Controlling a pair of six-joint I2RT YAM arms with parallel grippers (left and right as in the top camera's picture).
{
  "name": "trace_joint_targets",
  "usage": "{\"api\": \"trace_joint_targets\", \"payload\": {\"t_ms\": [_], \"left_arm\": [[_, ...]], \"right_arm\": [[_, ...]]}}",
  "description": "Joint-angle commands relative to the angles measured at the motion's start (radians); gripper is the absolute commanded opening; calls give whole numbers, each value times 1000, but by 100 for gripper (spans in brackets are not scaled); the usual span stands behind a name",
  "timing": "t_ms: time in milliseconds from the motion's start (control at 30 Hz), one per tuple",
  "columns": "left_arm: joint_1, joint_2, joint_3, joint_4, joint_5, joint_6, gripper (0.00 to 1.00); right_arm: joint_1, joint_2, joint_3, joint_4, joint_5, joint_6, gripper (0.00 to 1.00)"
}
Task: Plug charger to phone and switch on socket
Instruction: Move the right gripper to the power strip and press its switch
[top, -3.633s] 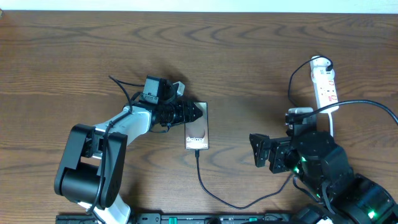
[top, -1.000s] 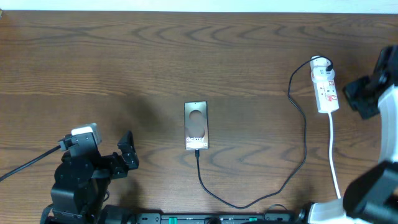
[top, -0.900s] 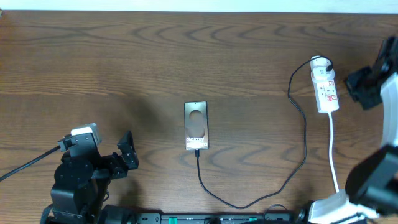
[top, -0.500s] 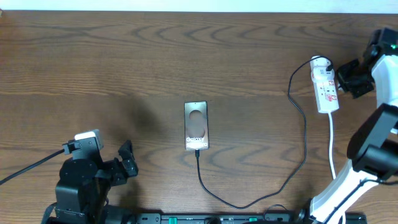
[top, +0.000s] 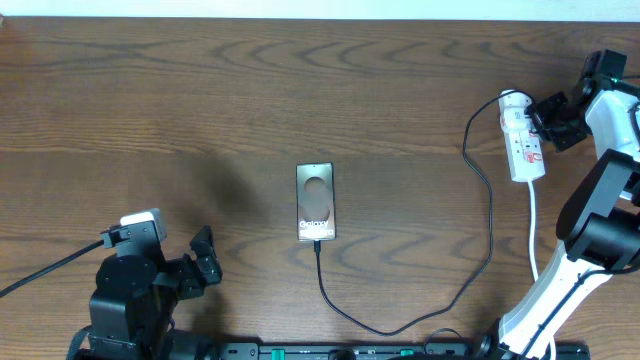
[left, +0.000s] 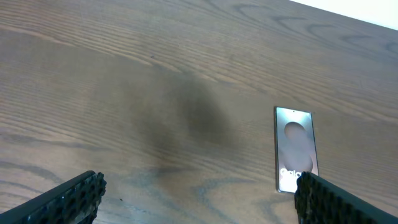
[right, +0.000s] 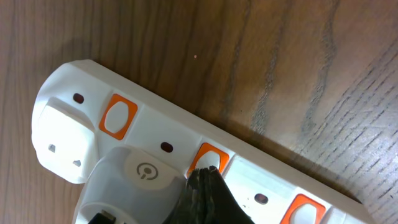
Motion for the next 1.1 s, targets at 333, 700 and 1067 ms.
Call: {"api": "trace_joint_targets", "payload": {"t_ms": [333,700,1067], "left_arm": [[2,0,5,-2,-12,13,99],[2,0,5,-2,-12,14,99],[2,0,5,-2,-12,14,99]], "right_arm": [[5,66,17,0,-18,4,1],[50,74,17,-45,-14,-54,1],[78,71,18,-91,108,-60,1]]}}
